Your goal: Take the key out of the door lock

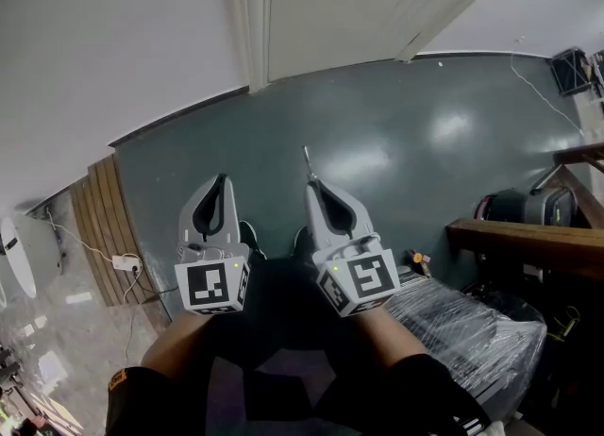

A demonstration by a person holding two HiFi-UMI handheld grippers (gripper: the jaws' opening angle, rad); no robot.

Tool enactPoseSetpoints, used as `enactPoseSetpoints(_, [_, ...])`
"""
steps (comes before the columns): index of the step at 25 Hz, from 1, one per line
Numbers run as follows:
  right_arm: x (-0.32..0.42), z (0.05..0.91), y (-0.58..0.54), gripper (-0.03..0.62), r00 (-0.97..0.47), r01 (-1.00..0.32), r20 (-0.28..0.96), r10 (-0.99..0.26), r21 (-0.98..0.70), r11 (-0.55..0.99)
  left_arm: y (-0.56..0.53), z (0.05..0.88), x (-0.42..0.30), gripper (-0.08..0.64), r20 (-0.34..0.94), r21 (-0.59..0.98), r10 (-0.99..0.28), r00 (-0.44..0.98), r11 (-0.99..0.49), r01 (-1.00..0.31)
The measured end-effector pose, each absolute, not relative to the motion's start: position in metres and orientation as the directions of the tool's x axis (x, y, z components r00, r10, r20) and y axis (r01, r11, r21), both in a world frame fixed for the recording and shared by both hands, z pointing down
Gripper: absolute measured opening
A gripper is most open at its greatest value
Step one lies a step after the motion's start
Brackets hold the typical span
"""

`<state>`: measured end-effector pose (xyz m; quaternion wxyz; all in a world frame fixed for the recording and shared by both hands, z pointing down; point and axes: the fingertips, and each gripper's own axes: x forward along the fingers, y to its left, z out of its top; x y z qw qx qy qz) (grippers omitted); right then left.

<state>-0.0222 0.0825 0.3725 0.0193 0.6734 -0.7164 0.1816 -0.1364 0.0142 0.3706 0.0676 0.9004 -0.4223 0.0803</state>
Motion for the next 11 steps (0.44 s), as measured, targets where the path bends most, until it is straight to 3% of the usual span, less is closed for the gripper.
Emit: enactPoseSetpoints(11, [-0.037,0.372,0.07,0.015,-0.08,-0.975,0.284,-0.956,-0.223,0.015,0.0,0.374,-0.149,0.018,0.191,0.065,-0.737,0.649,-0.65,-0.757])
